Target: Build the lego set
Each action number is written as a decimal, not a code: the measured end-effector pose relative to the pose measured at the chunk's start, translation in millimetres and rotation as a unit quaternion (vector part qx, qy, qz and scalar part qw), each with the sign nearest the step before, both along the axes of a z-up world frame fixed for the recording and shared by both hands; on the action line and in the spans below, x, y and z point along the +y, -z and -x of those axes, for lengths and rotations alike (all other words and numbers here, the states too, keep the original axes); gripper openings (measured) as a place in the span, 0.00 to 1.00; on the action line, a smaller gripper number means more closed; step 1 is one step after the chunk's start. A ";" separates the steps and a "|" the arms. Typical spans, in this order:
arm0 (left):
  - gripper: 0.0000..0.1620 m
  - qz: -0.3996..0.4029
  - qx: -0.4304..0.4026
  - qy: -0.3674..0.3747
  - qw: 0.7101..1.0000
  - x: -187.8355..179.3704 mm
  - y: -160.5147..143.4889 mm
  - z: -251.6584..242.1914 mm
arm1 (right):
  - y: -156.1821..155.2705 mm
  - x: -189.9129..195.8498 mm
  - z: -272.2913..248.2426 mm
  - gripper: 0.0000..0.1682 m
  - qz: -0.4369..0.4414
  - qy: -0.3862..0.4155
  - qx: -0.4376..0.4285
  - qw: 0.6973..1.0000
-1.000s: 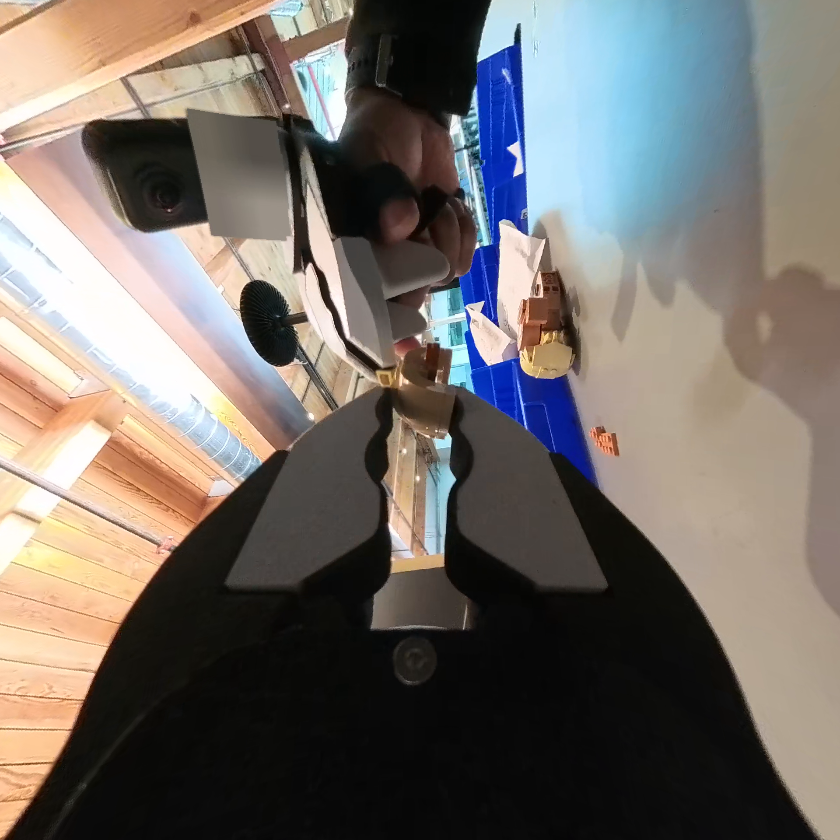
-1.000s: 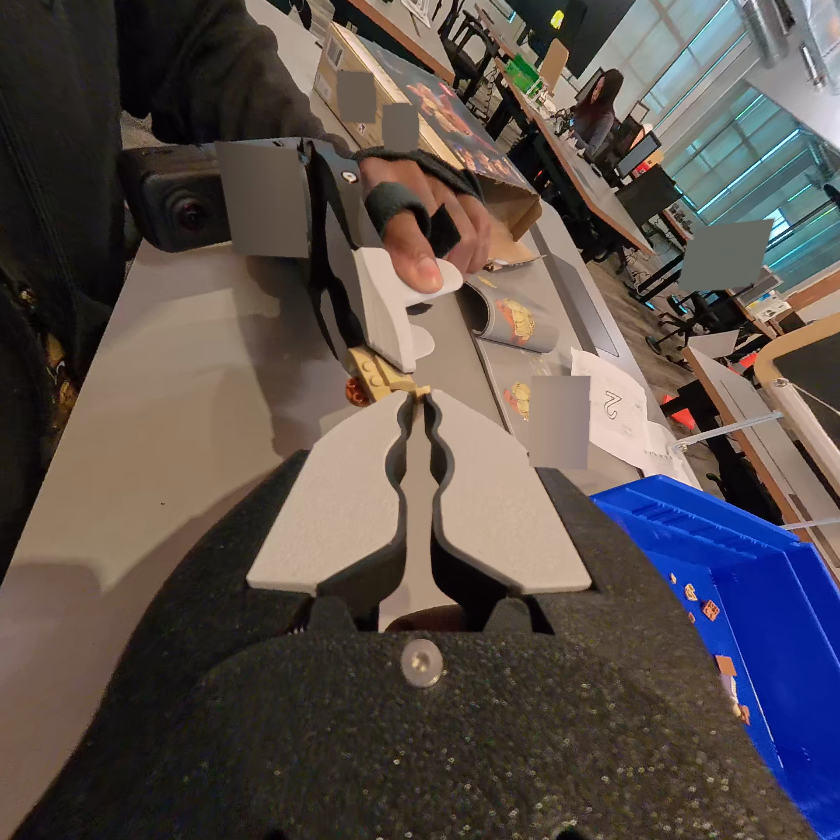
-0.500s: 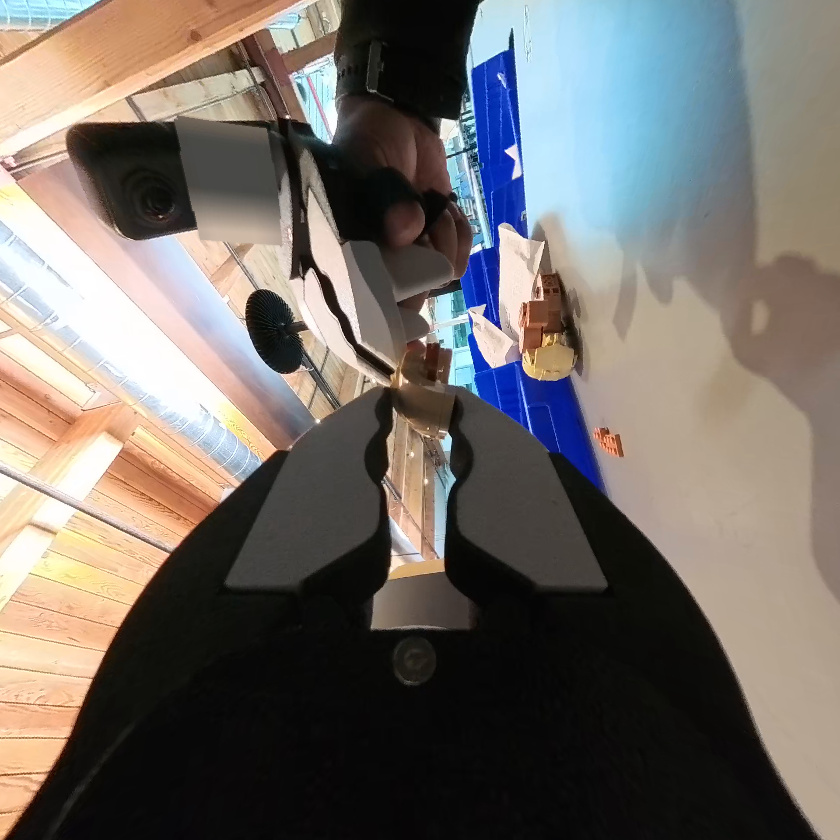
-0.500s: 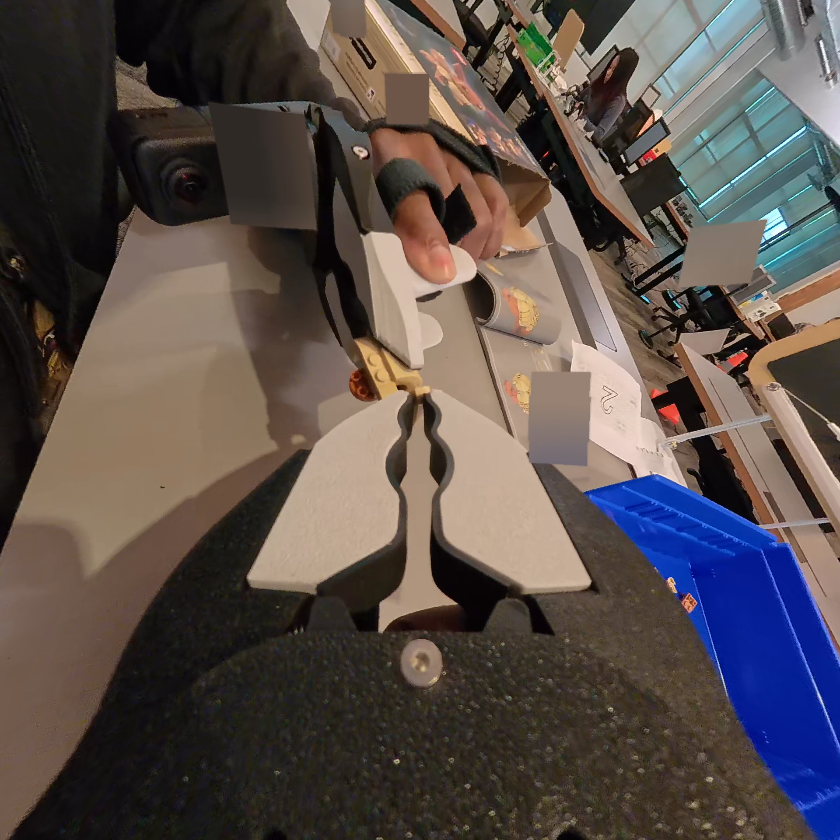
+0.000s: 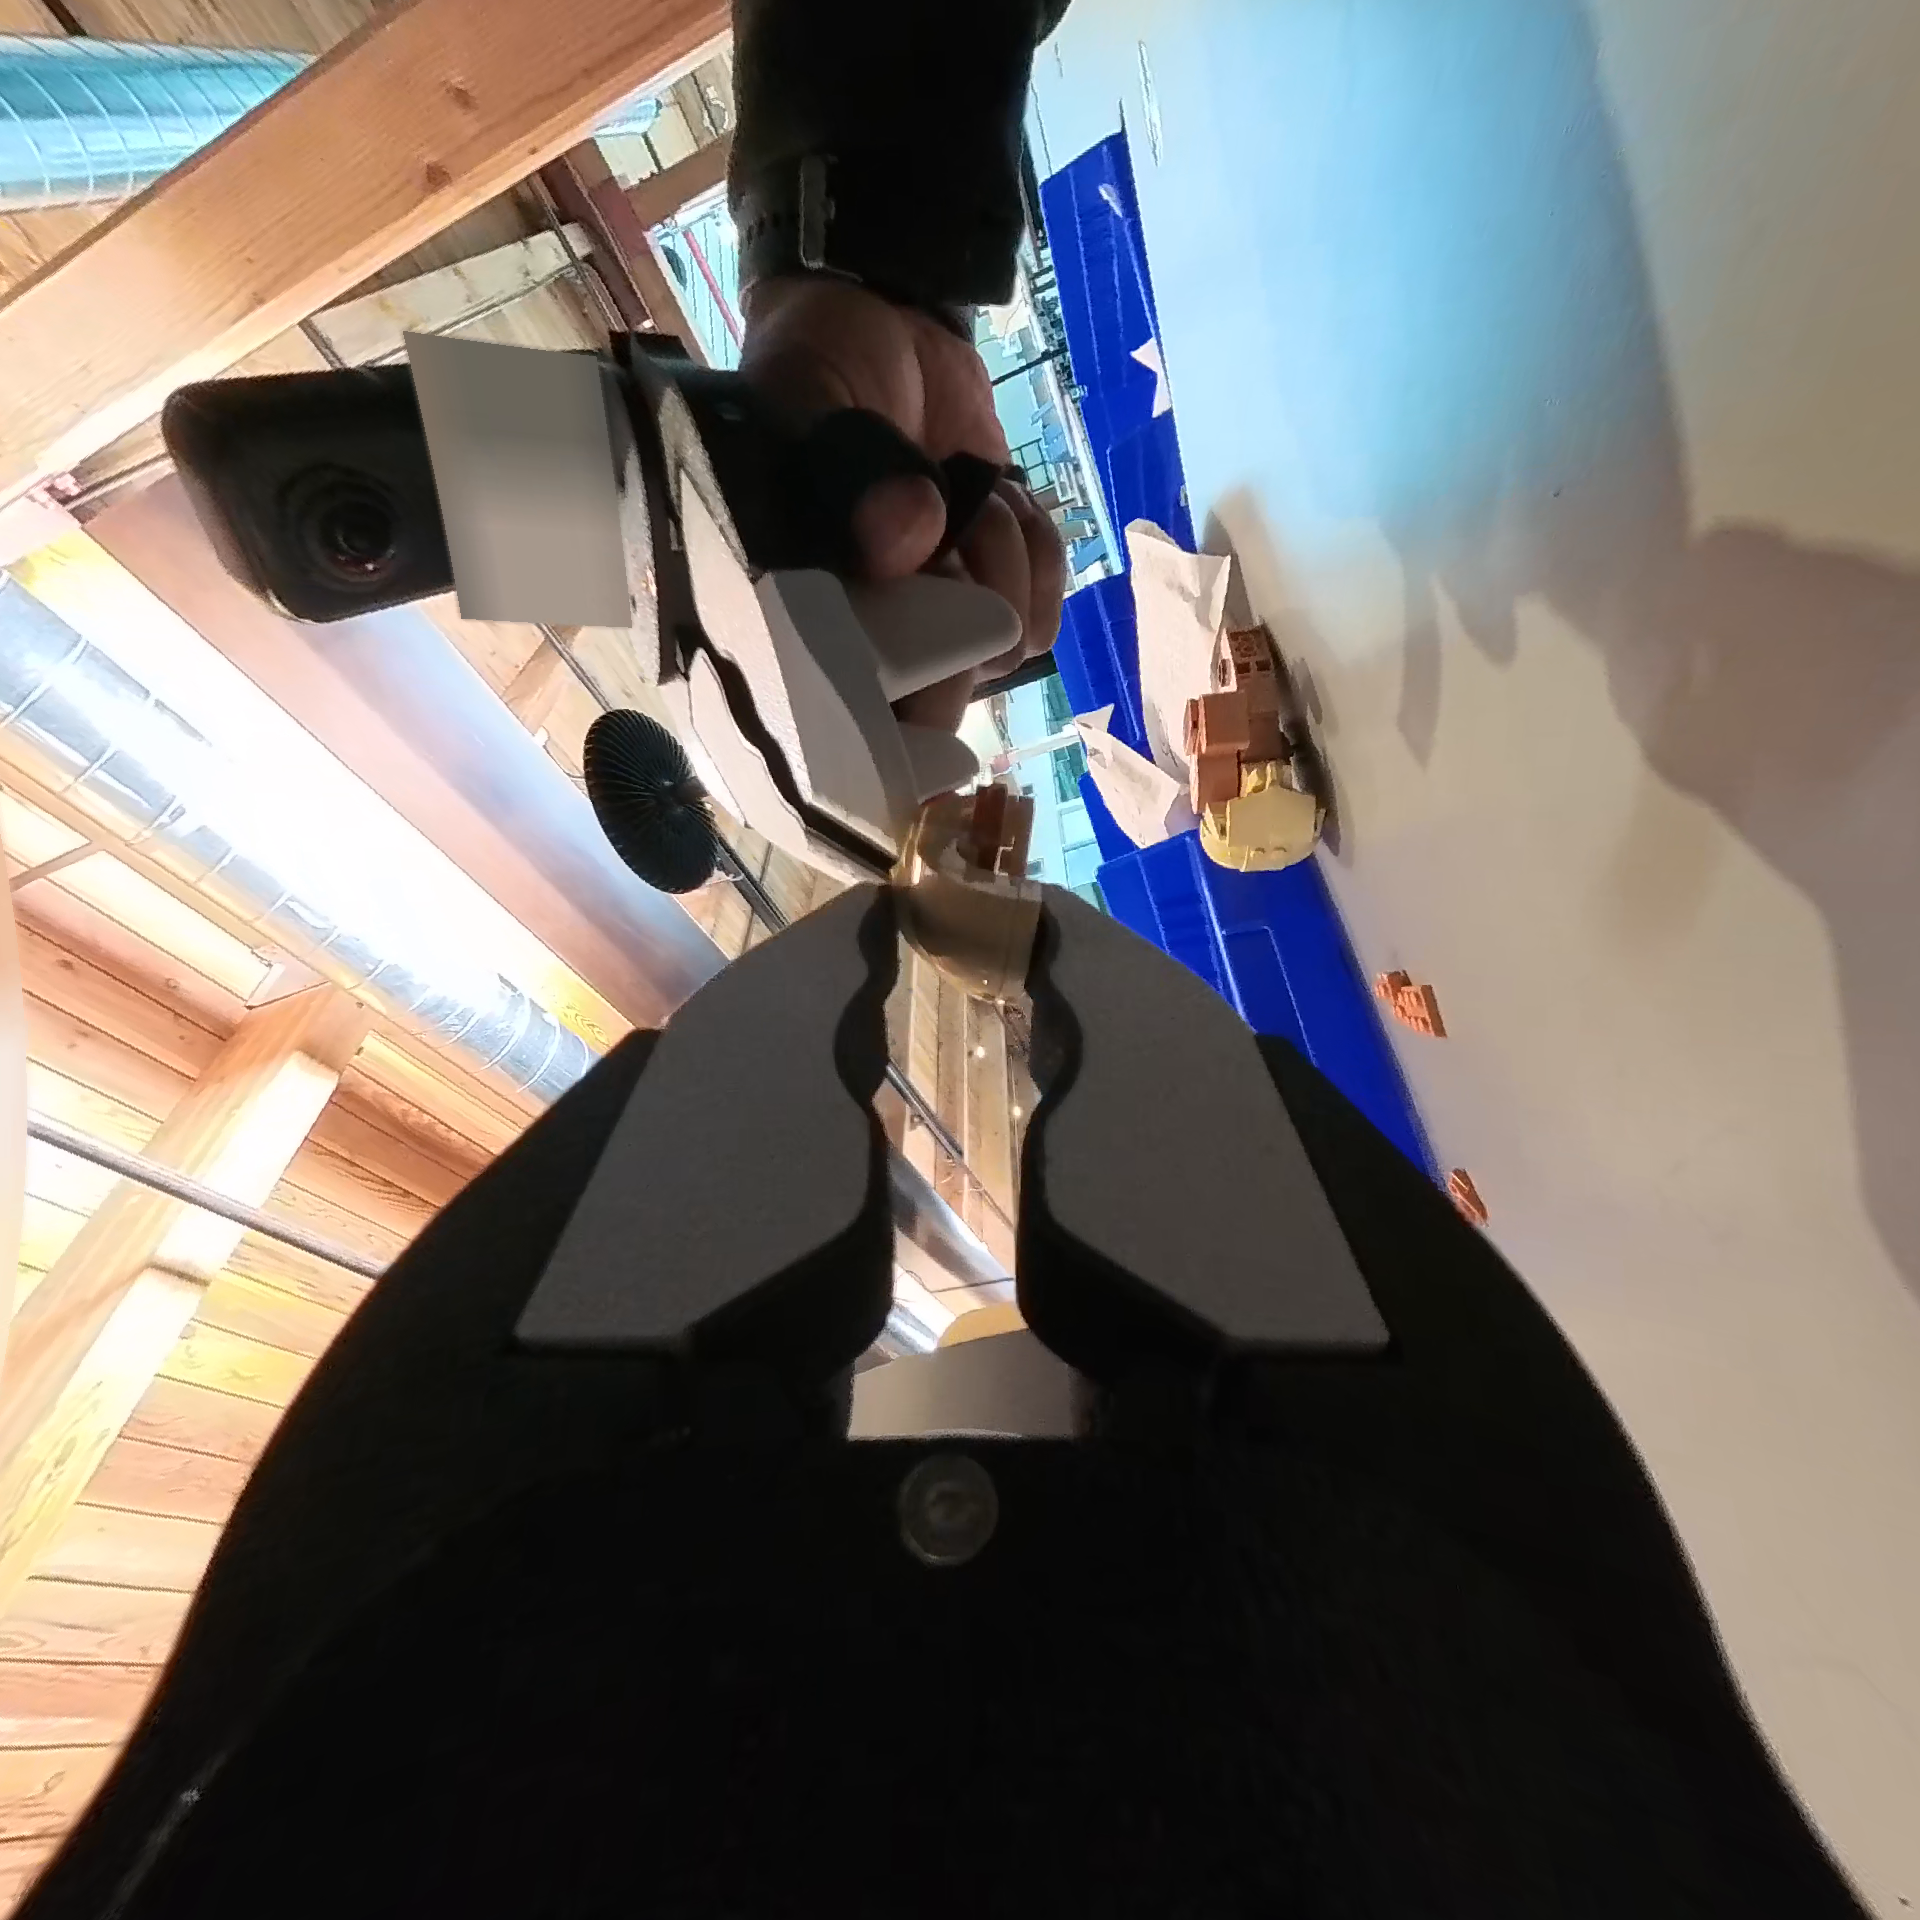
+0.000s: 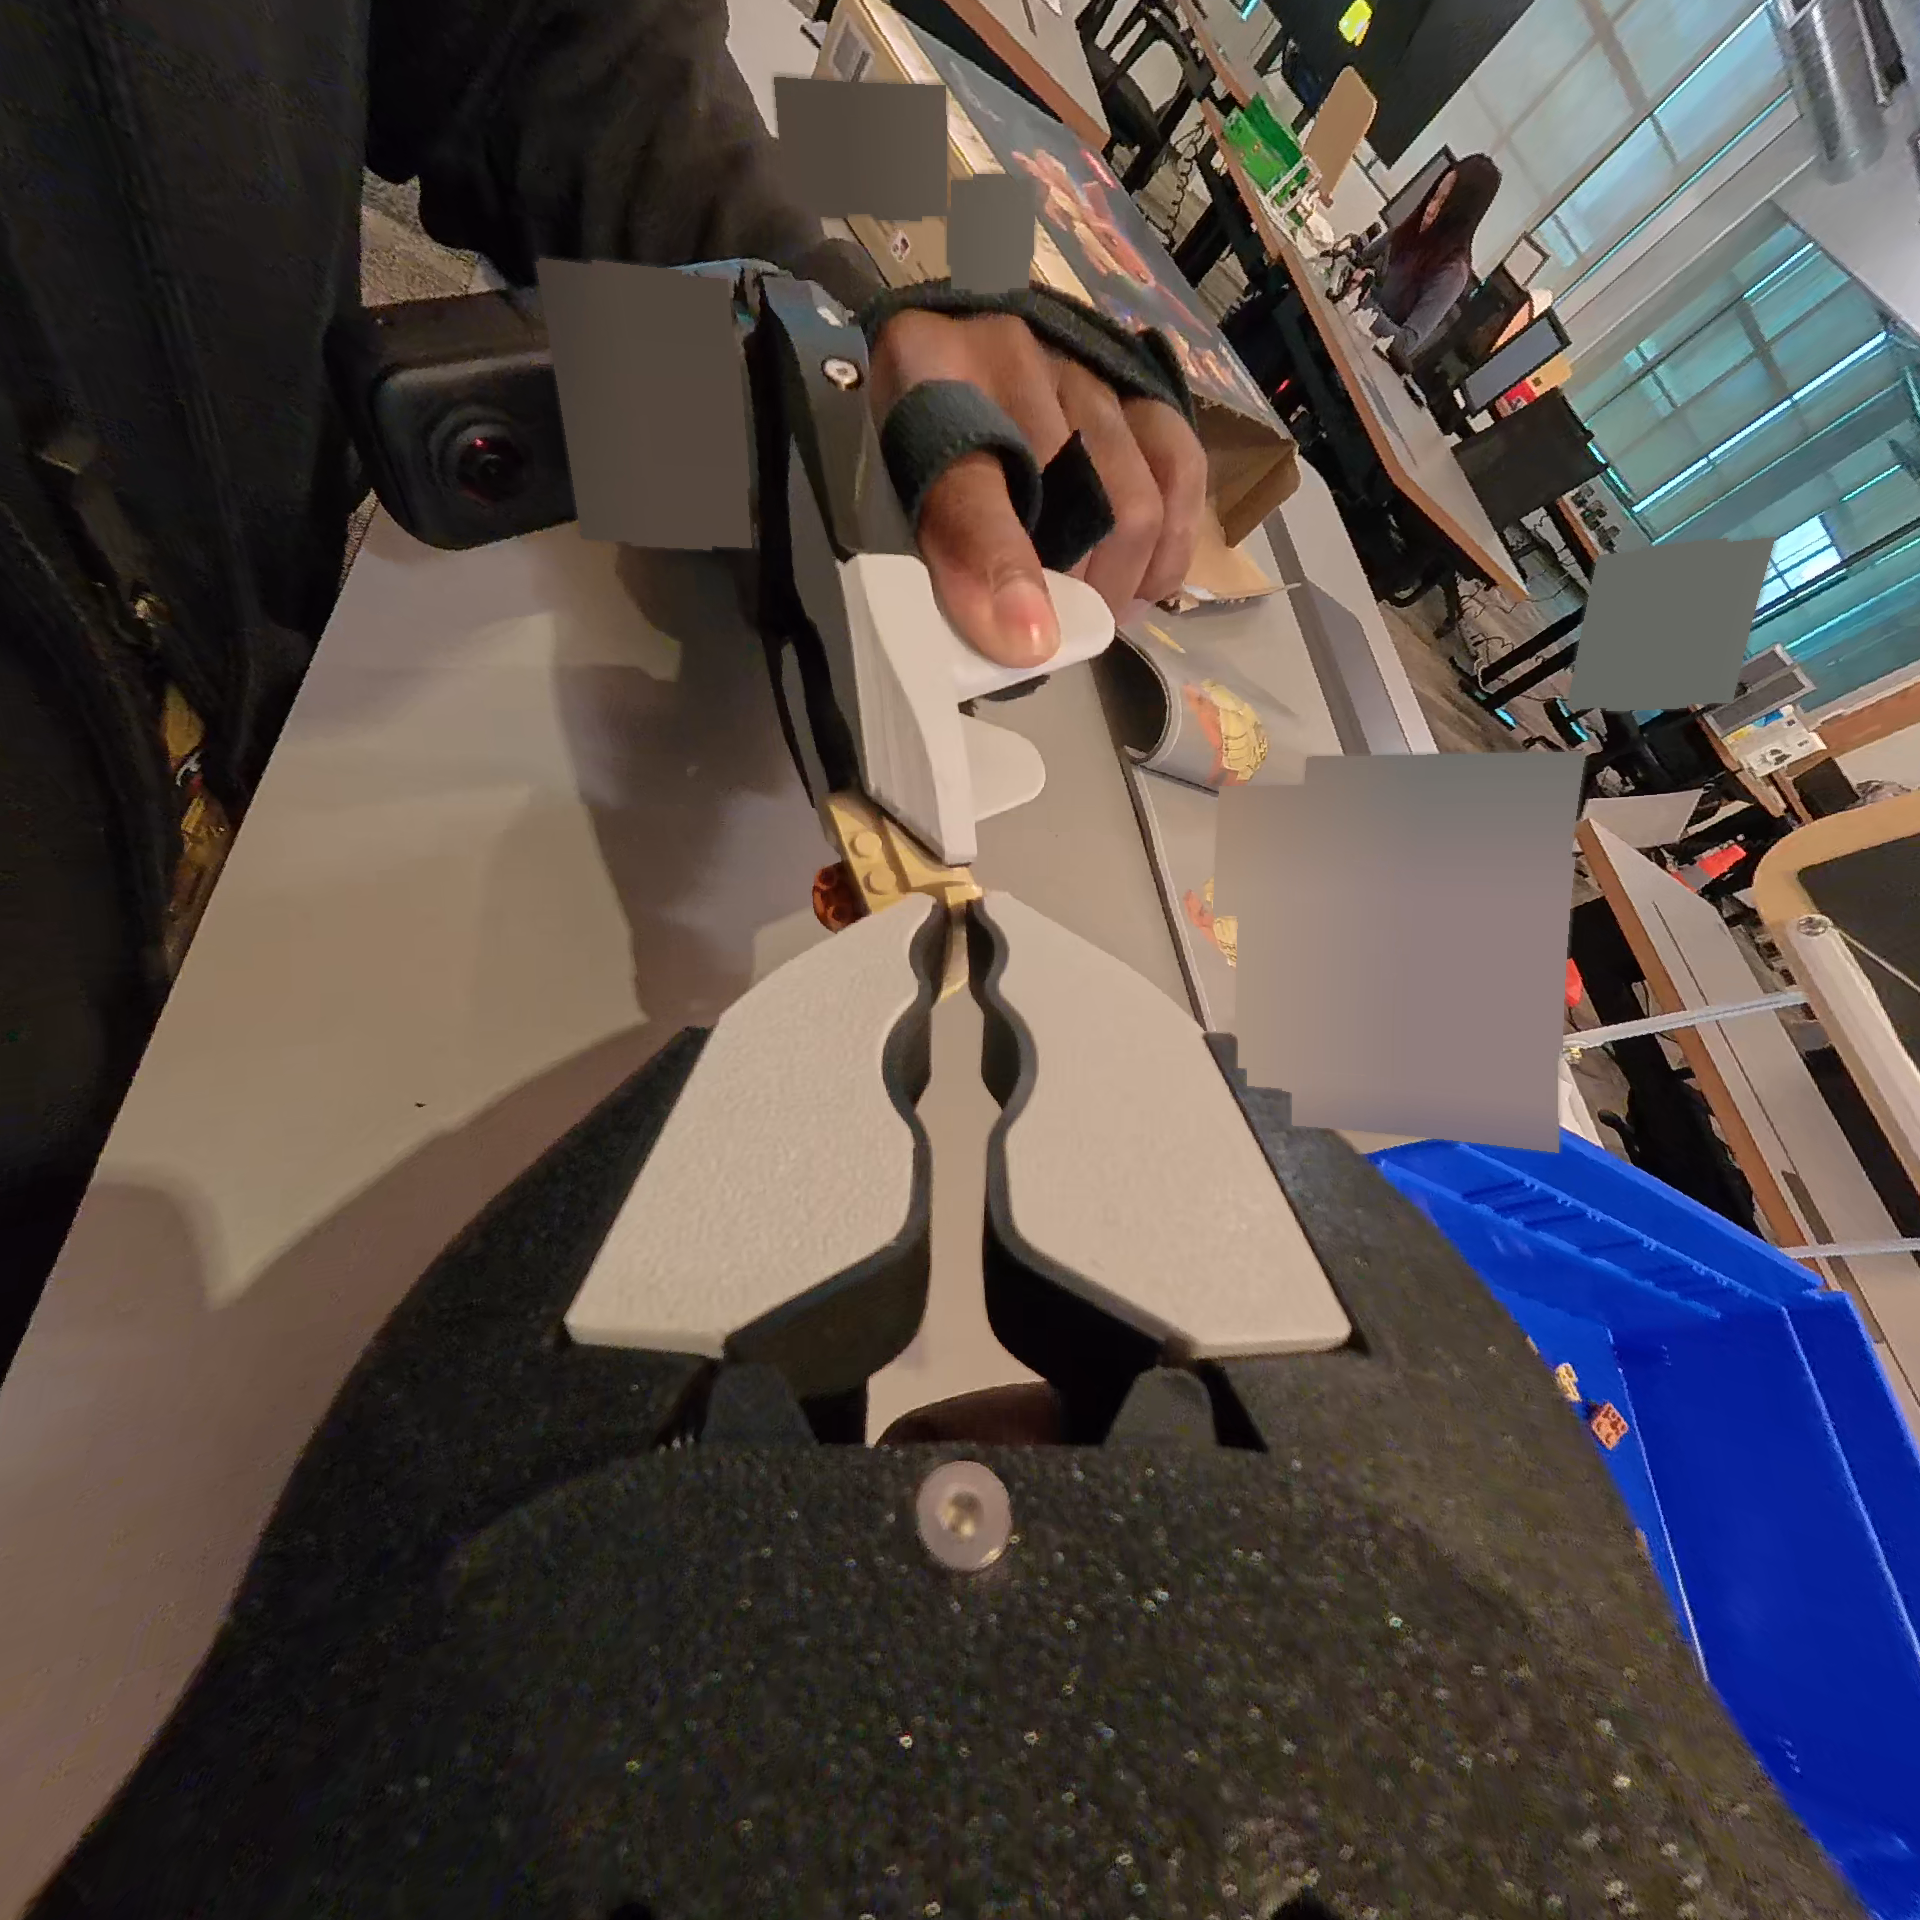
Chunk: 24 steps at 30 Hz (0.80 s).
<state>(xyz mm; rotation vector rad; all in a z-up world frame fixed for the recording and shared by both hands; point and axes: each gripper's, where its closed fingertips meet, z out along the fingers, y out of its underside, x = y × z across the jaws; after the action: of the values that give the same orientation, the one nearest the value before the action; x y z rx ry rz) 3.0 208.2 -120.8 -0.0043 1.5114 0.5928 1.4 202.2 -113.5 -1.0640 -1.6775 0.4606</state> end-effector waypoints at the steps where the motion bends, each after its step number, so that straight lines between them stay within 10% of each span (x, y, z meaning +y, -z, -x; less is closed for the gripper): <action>1: 0.14 -0.003 0.002 0.000 1.000 -0.6 0.2 -0.2 | 0.2 -0.7 0.0 0.02 0.001 -0.002 0.001 1.000; 24: 0.14 -0.009 0.012 0.002 1.000 0.5 4.8 0.0 | 5.5 0.0 -0.8 0.02 0.035 -0.014 0.025 0.999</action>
<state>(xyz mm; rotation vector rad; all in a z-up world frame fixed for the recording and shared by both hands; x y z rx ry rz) 2.9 208.7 -125.6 0.0208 1.5288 0.6051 2.2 202.2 -119.0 -1.0735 -1.6445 0.5624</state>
